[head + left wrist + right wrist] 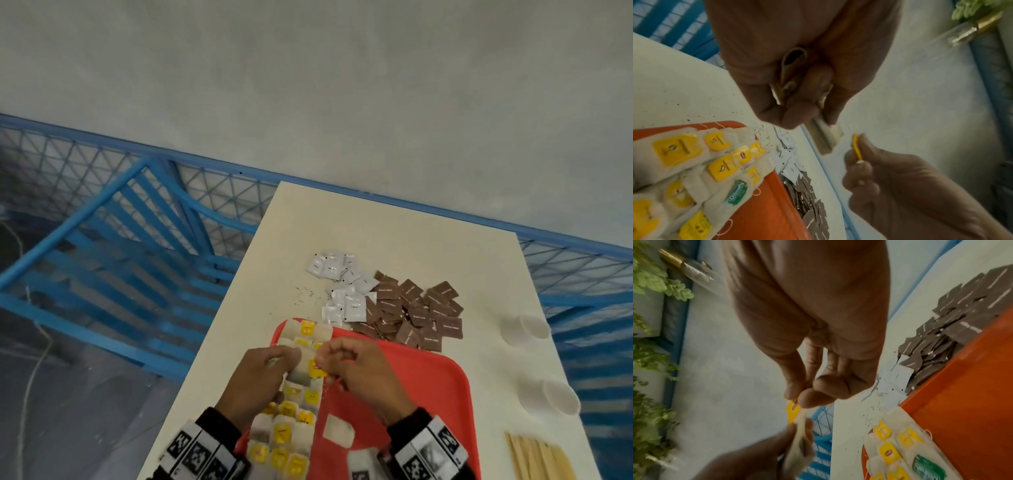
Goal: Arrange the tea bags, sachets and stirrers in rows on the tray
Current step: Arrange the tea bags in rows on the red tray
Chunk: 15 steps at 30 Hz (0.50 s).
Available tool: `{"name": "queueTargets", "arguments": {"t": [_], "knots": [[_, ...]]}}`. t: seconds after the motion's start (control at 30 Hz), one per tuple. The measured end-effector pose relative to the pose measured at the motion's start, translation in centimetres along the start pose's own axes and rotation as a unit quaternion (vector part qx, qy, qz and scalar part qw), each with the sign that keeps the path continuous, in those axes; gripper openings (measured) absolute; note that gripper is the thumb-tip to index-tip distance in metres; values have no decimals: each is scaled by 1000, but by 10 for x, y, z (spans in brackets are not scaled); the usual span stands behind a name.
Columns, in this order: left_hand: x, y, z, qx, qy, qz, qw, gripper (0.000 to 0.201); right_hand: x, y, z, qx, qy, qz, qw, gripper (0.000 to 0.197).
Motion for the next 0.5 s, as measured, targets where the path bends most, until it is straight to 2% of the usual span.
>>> {"name": "queueTargets", "arguments": {"t": [0.07,0.13,0.23,0.3,0.4,0.5], "knots": [[0,3,3,29,13,21,999,56,-7,-8,-3,-9,-6,2,1000,5],[1,7,3,53,22,15,998,56,-14,-14,-3,-17,-8,-6,1000,12],[0,13,0,62,-10,28,998,65,-22,-21,-1,-25,2,-37,999,14],[-2,18,-4,46,-45,35,997,55,-26,-27,0,-19,11,-57,998,17],[-9,26,-12,-4,-74,24,997,17,-31,-30,6,5,36,-53,998,20],[-16,32,-19,-63,-95,23,993,24,-39,-28,17,101,75,-7,992,9]]}}
Point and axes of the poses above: each hand's wrist, its own x-axis away from the middle knuckle, its own y-axis out of the back of the hand, z = x × y, the point moved 2 cm from there along -x, towards the middle knuckle, and after that the axes turned 1 degree about y, right-handed, at the moved point
